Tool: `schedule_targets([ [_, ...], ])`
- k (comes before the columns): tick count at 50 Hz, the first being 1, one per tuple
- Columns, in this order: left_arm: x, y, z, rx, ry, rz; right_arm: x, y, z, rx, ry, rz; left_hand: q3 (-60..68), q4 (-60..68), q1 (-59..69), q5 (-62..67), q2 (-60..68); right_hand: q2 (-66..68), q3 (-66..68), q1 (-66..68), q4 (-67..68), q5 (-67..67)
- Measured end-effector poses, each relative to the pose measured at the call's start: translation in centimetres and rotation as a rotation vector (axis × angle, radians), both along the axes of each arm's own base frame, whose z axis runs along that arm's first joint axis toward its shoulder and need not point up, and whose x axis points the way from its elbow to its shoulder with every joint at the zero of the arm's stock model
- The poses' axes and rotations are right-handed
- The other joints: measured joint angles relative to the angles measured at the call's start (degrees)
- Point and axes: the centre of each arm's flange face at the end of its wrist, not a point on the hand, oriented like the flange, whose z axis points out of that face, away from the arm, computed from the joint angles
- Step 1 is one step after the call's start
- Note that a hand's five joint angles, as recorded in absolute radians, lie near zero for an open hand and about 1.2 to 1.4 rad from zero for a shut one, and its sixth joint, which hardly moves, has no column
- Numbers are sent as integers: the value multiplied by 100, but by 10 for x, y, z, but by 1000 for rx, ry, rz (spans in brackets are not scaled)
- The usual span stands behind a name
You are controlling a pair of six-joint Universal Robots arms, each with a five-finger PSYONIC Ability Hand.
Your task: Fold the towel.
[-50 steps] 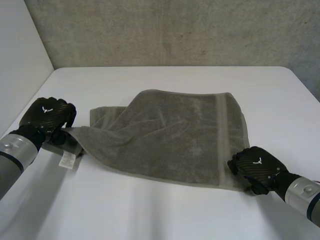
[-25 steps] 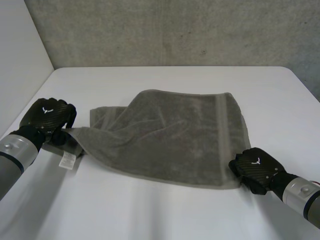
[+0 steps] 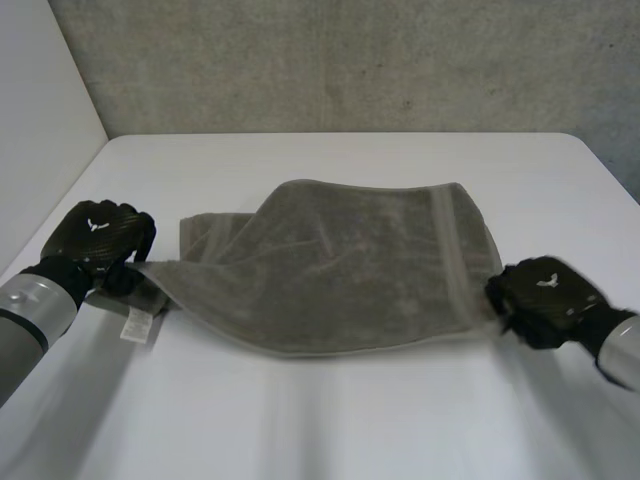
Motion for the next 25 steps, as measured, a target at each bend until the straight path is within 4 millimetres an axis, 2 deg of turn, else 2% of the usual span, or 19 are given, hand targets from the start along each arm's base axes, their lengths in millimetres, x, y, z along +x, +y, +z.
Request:
schedule_targets([
  [6,0,12,4,12,-8,-3,-17,-2,37,95,-28,-38,0,0,0,0,0,0,2,0,0,0],
  [13,0,35,16,24,-8,-17,-37,7,75,173,30,-29,0,0,0,0,0,0,2,0,0,0],
  [19,-3,58,29,44,-21,-63,-39,20,102,203,70,24,0,0,0,0,0,0,2,0,0,0],
  [25,-5,73,38,43,-68,-108,-39,23,118,179,74,38,0,0,0,0,0,0,2,0,0,0],
])
